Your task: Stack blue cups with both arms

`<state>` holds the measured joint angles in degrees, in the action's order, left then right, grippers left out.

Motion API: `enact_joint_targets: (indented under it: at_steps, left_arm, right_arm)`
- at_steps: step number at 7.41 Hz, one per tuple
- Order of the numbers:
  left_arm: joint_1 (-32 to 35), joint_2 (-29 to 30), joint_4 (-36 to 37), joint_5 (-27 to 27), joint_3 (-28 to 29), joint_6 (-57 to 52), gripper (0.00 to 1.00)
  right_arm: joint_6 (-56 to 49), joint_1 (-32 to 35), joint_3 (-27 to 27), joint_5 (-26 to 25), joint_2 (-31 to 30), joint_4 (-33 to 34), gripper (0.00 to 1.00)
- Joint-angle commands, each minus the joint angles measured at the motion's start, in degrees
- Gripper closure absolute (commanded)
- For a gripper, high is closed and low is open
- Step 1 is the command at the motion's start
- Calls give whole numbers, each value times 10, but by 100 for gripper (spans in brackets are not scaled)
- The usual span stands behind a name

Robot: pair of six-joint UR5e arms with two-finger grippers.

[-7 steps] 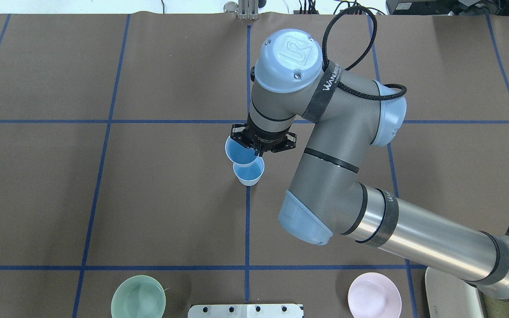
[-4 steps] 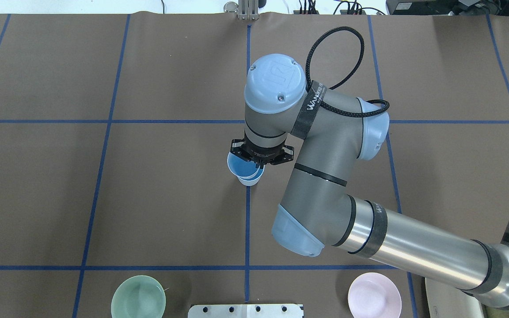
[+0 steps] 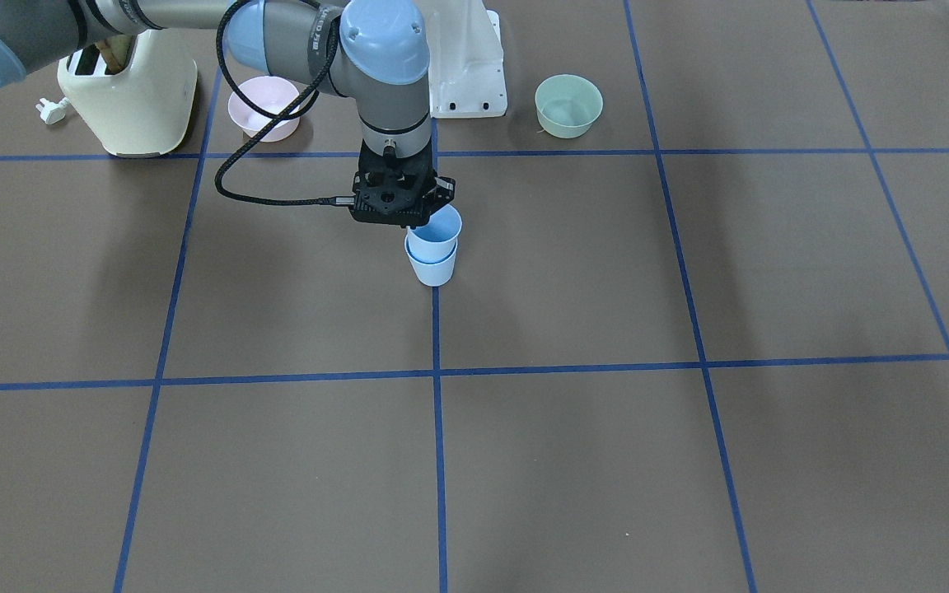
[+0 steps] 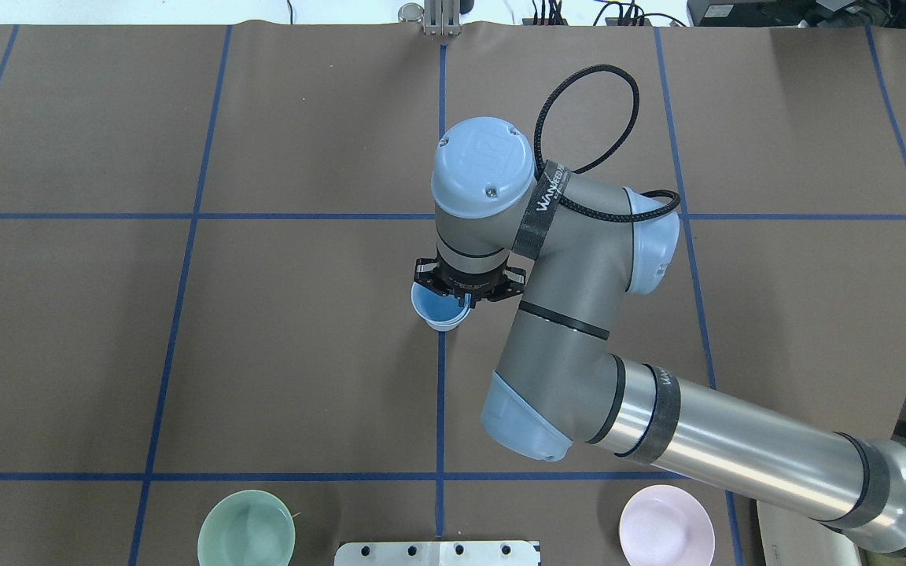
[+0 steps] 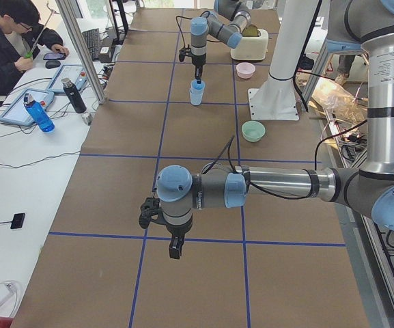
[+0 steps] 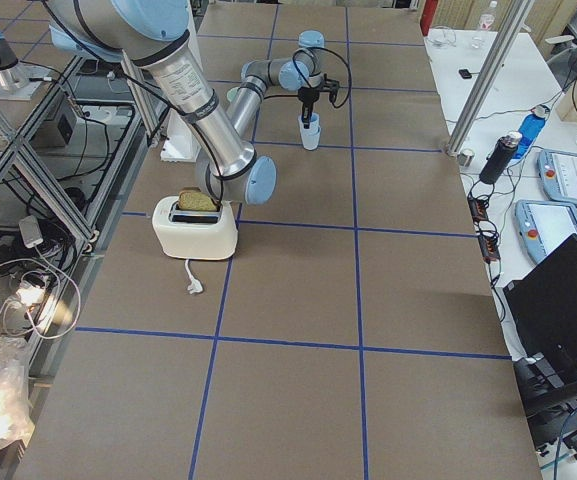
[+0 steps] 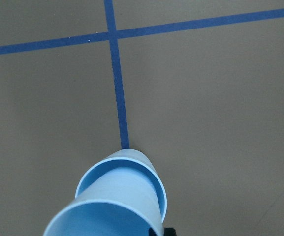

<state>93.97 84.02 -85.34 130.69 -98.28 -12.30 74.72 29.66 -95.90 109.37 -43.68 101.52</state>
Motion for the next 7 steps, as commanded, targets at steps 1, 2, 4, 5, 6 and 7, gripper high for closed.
enact_joint_targets:
  at_steps: [1, 2, 4, 5, 6, 7]
  left_arm:
    - [0, 0, 0, 0, 0, 0, 1]
    - [0, 0, 0, 0, 1, 0, 1]
    - [-1, 0, 9, 0, 2, 4, 1]
    - [-1, 0, 9, 13, -2, 41, 1]
    - [-1, -4, 3, 46, 1, 53, 1]
    - [-1, -7, 2, 46, -2, 48, 1]
  right_arm:
    - [-5, 0, -1, -21, 1, -2, 20]
    - [-13, 7, -7, -26, 3, -2, 1]
    - [-96, 77, -7, 10, -4, -2, 0]
    - [-156, 136, -7, 50, -25, -2, 0]
    - [-254, 202, -5, 90, -59, -3, 0]
    - [-360, 258, -1, 114, -94, -4, 0]
